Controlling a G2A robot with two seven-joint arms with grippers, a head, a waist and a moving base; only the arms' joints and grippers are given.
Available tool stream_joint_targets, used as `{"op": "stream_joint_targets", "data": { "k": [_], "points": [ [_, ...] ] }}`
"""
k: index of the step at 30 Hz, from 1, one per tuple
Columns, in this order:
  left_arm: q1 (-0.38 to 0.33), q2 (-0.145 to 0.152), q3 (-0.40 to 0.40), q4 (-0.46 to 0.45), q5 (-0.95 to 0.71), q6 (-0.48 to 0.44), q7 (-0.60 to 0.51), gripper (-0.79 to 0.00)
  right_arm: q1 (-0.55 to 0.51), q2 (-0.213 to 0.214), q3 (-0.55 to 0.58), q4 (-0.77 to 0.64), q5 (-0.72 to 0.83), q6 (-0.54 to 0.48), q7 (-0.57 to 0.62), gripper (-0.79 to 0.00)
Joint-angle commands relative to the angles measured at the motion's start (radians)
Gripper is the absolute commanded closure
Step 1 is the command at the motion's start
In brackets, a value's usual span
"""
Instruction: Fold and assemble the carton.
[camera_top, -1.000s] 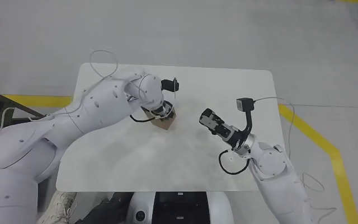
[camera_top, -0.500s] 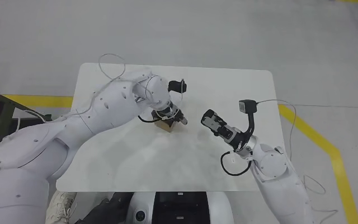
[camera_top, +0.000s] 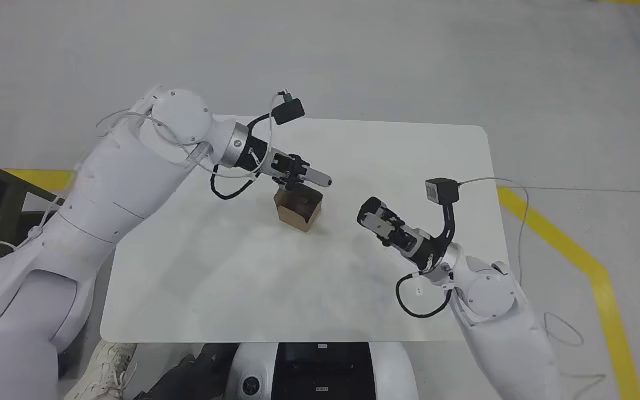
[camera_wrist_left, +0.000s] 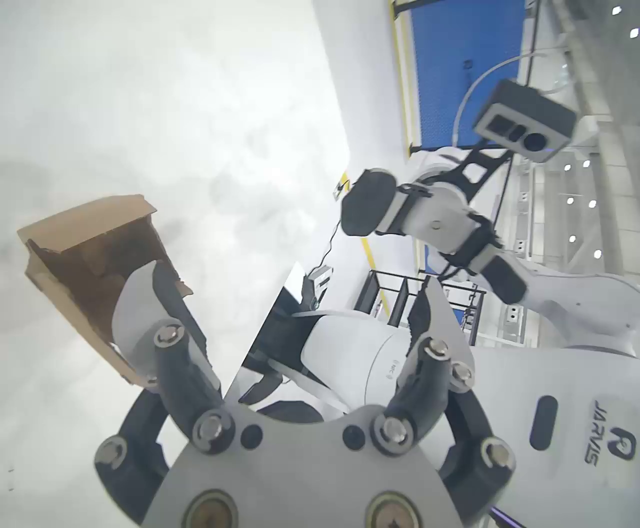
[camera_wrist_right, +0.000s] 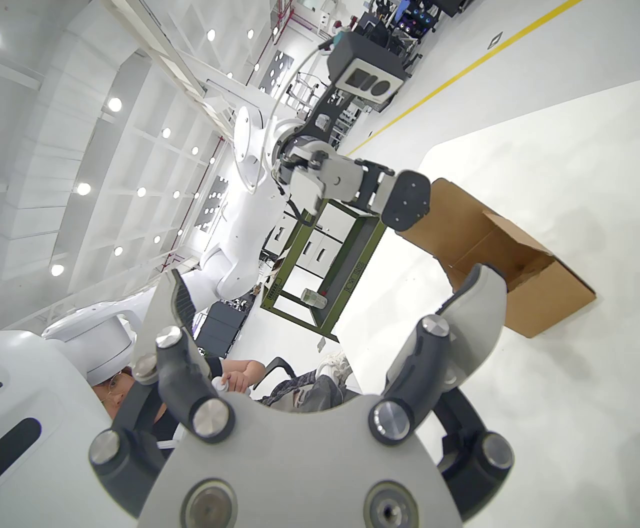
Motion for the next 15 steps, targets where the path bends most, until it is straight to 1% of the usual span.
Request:
{"op": "stream_joint_targets", "data": {
  "k": [1,4,8,11,12,15],
  "points": [
    [0.049,0.022,-0.074,-0.009,-0.058,-0.027,0.016,-0.785,0.023,0.001,0.000,0.017,-0.009,0.001,0.015,-0.785],
    [0.090,0.043,-0.150,0.000,-0.108,-0.048,0.020,-0.785,0.066,0.002,-0.008,0.055,-0.011,0.004,0.040,-0.785],
    [0.126,0.059,-0.215,0.022,-0.131,-0.065,0.037,-0.785,0.125,0.002,-0.020,0.089,-0.047,0.000,0.061,-0.785],
    [0.144,0.064,-0.238,0.039,-0.138,-0.074,0.040,-0.785,0.161,0.002,-0.032,0.090,-0.174,0.000,0.041,-0.785],
    [0.150,0.065,-0.245,0.046,-0.140,-0.079,0.037,-0.785,0.177,0.002,-0.040,0.081,-0.279,0.026,0.012,-0.785],
    [0.155,0.066,-0.262,0.073,-0.156,-0.086,0.026,-0.785,0.187,-0.002,-0.074,0.052,-0.415,0.060,-0.048,-0.785]
  ]
}}
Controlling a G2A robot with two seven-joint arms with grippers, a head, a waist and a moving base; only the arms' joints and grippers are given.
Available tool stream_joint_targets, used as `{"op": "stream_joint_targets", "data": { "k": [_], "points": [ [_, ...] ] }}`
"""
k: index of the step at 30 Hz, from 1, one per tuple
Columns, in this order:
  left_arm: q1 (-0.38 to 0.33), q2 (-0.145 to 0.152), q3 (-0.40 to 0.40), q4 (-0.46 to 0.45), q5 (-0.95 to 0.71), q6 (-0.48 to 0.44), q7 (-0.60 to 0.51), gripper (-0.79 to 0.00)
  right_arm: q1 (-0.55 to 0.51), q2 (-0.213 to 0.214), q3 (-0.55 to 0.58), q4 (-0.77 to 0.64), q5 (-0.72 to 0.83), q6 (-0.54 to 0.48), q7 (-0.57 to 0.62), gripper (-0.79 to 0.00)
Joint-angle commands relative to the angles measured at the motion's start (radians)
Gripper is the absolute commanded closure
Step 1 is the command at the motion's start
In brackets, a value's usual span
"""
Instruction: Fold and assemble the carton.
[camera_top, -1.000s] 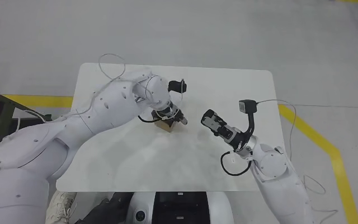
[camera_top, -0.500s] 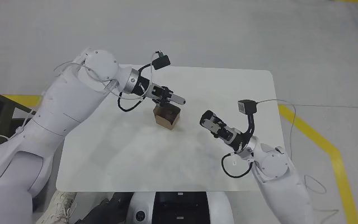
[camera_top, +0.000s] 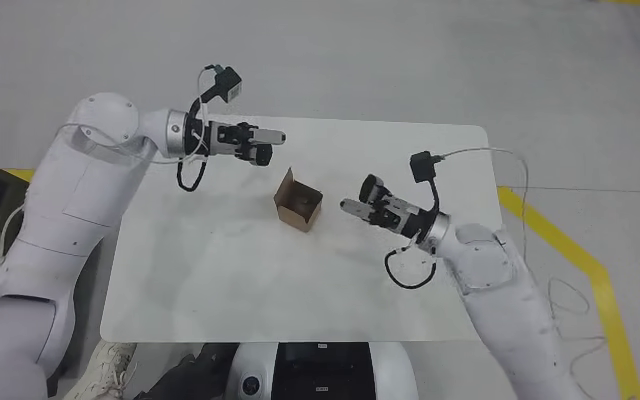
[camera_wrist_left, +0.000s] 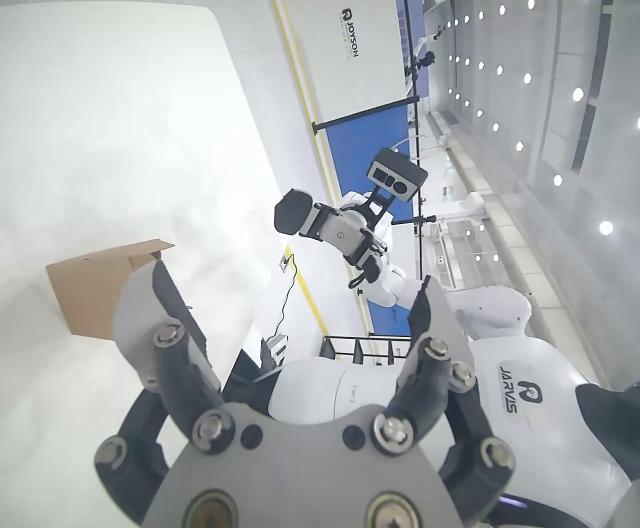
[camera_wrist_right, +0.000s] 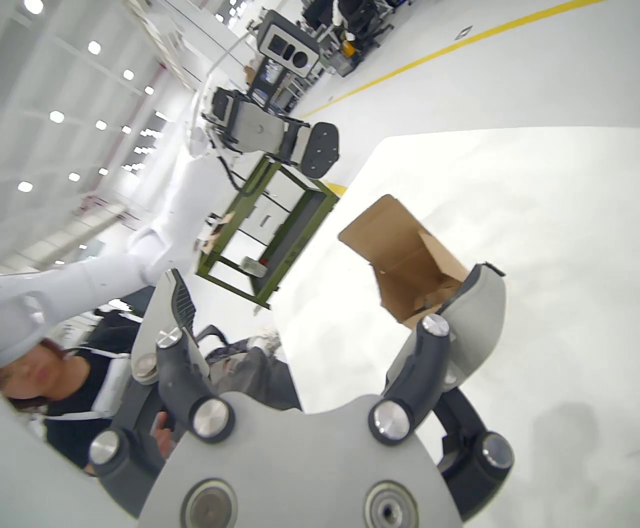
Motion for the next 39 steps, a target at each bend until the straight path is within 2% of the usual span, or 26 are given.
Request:
{"op": "stream_joint_targets", "data": {
  "k": [1,4,8,16,19,24,28,34,39],
  "points": [
    [0.002,0.001,-0.014,0.021,-0.012,-0.010,-0.004,-0.785,0.005,-0.002,-0.020,-0.017,-0.109,0.019,-0.037,-0.785],
    [0.007,0.002,-0.040,0.053,-0.046,-0.025,-0.012,-0.785,0.009,-0.004,-0.048,-0.027,-0.181,0.040,-0.065,-0.785],
    [0.011,0.004,-0.065,0.077,-0.067,-0.047,-0.016,-0.785,0.012,-0.005,-0.057,-0.025,-0.185,0.037,-0.066,-0.785],
    [0.011,0.004,-0.065,0.077,-0.067,-0.047,-0.016,-0.785,0.012,-0.005,-0.057,-0.025,-0.185,0.037,-0.066,-0.785],
    [0.011,0.004,-0.065,0.077,-0.067,-0.047,-0.016,-0.785,0.031,-0.002,-0.064,-0.037,-0.317,0.055,-0.066,-0.785],
    [0.011,0.004,-0.065,0.077,-0.067,-0.047,-0.016,-0.785,0.164,-0.017,-0.145,0.126,-0.349,-0.020,-0.033,-0.785],
    [0.011,0.004,-0.065,0.077,-0.067,-0.047,-0.016,-0.785,0.285,-0.034,-0.229,0.252,-0.432,-0.129,-0.029,-0.785],
    [0.011,0.004,-0.065,0.077,-0.067,-0.047,-0.016,-0.785,0.401,-0.055,-0.324,0.344,-0.599,-0.269,-0.095,-0.785],
    [0.011,0.004,-0.065,0.077,-0.067,-0.047,-0.016,-0.785,0.475,-0.070,-0.364,0.397,-0.655,-0.371,-0.181,-0.785]
  ]
}}
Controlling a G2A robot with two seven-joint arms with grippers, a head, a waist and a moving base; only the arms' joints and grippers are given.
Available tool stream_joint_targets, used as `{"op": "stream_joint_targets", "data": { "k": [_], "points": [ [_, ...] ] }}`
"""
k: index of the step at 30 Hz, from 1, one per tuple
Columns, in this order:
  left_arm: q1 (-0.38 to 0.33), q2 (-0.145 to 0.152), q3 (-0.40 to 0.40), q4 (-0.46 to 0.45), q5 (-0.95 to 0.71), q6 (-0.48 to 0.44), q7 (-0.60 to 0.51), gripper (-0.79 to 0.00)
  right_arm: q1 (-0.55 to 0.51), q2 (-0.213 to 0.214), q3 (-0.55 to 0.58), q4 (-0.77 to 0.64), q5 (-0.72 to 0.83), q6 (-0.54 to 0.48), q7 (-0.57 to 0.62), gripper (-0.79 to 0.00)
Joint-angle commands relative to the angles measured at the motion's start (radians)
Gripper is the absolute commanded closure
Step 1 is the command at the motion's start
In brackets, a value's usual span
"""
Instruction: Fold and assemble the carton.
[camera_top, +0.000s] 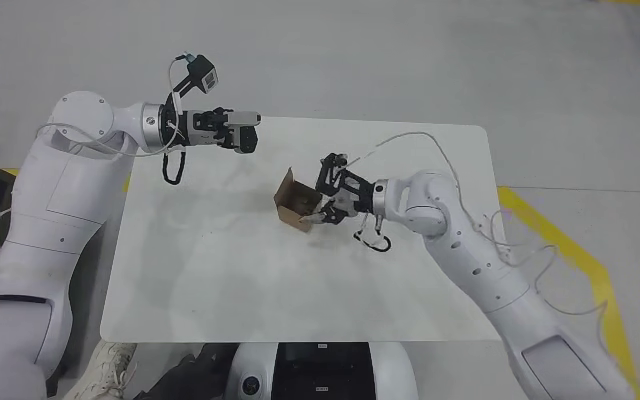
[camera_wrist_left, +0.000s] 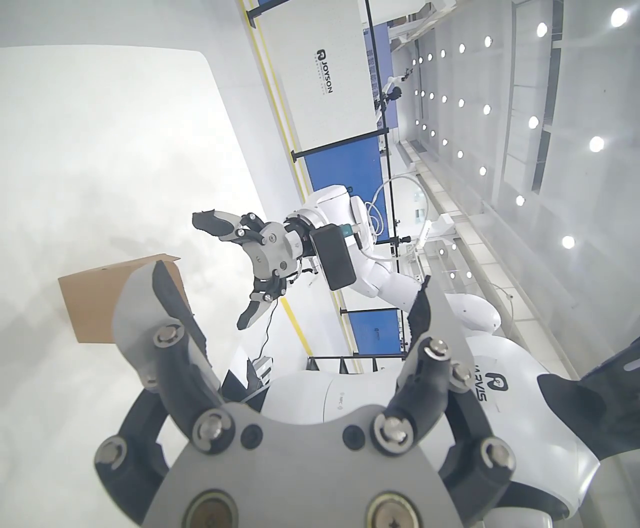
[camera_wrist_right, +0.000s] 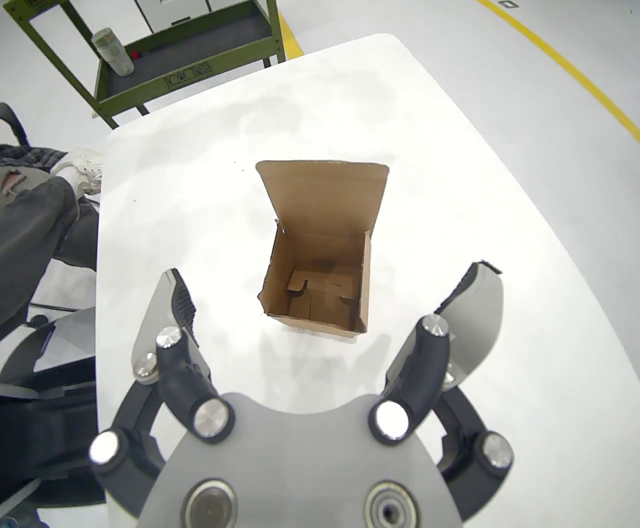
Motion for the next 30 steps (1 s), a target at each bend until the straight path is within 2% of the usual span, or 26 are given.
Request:
{"op": "stream_joint_targets", "data": {
  "k": [1,11,14,17,19,30],
  "points": [
    [0.000,0.000,0.000,0.000,0.000,0.000,0.000,-0.785,0.024,-0.005,-0.008,0.017,0.001,-0.045,-0.048,-0.785],
    [0.000,0.000,0.000,0.000,0.000,0.000,0.000,-0.785,0.005,-0.004,-0.016,-0.010,-0.014,-0.035,-0.047,-0.785],
    [0.000,0.000,0.000,0.000,0.000,0.000,0.000,-0.785,0.031,-0.002,-0.044,-0.068,-0.186,-0.051,-0.023,-0.785],
    [0.000,0.000,0.000,0.000,0.000,0.000,0.000,-0.785,0.066,-0.007,-0.068,-0.044,-0.291,-0.062,-0.042,-0.785],
    [0.018,0.003,-0.017,-0.002,-0.002,0.006,0.033,-0.785,0.094,-0.014,-0.086,-0.016,-0.332,-0.065,-0.075,-0.785],
    [0.148,0.053,-0.222,0.047,-0.076,-0.002,-0.008,-0.785,0.233,-0.052,-0.195,0.074,-0.588,-0.114,-0.283,-0.785]
  ]
}}
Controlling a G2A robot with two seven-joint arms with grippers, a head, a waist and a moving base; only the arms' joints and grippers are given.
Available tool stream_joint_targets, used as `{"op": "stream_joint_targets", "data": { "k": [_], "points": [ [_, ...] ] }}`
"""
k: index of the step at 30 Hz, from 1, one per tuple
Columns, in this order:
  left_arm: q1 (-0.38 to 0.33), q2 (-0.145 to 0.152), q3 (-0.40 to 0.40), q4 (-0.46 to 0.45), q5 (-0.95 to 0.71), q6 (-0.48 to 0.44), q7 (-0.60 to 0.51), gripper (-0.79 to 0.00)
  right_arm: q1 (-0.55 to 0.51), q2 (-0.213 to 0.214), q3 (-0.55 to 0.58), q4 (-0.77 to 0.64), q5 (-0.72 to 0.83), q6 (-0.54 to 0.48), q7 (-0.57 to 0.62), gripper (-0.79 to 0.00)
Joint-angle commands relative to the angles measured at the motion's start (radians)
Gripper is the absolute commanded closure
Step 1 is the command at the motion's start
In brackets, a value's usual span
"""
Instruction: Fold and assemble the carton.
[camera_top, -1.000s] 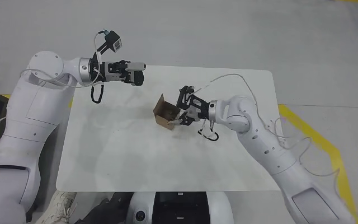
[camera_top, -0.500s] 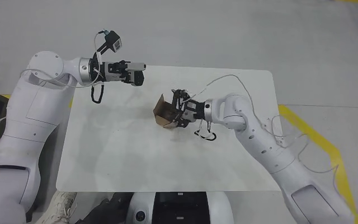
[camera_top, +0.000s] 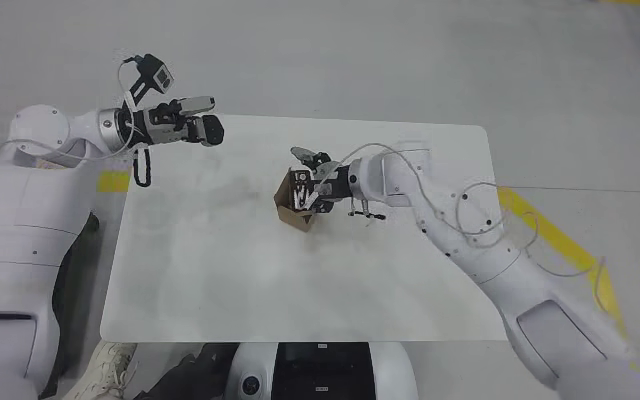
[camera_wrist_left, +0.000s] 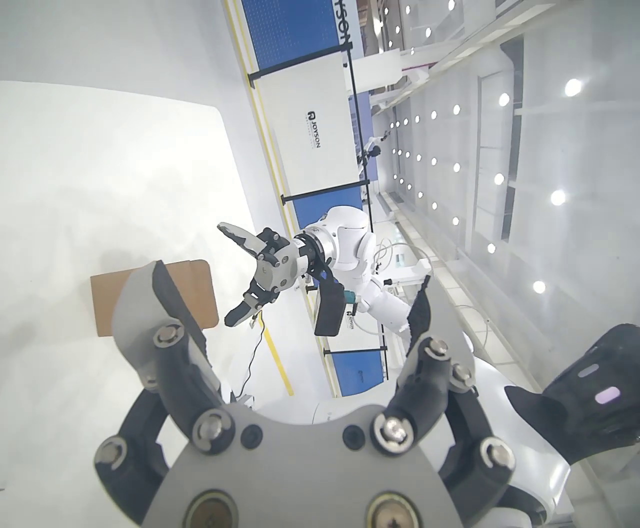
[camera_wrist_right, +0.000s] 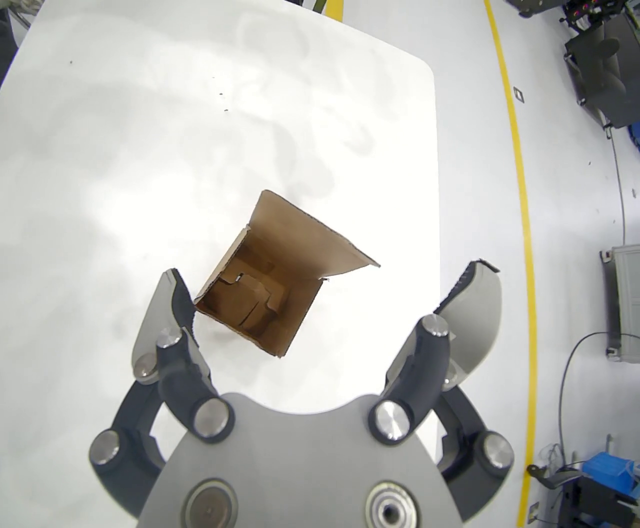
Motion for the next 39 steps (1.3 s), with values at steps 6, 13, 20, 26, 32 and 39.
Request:
{"op": "stream_joint_targets", "data": {
  "k": [6,13,20,26,32,39],
  "points": [
    [0.037,0.010,-0.051,0.000,-0.030,-0.005,-0.023,-0.785,0.078,-0.035,-0.068,0.067,-0.074,-0.030,-0.060,-0.785],
    [0.037,0.010,-0.051,0.000,-0.030,-0.005,-0.023,-0.785,0.144,-0.071,-0.120,0.124,-0.096,-0.063,-0.034,-0.757],
    [0.037,0.010,-0.051,0.000,-0.030,-0.005,-0.023,-0.785,0.198,-0.111,-0.161,0.200,-0.088,-0.112,-0.040,-0.536],
    [0.037,0.010,-0.051,0.000,-0.030,-0.005,-0.023,-0.785,0.225,-0.140,-0.183,0.255,-0.083,-0.112,-0.051,-0.339],
    [0.037,0.010,-0.051,0.000,-0.030,-0.005,-0.023,-0.785,0.235,-0.150,-0.179,0.274,-0.086,-0.120,-0.061,0.000],
    [0.037,0.010,-0.051,0.000,-0.030,-0.005,-0.023,-0.785,0.212,-0.138,-0.139,0.256,-0.055,-0.128,-0.052,0.000]
  ]
}}
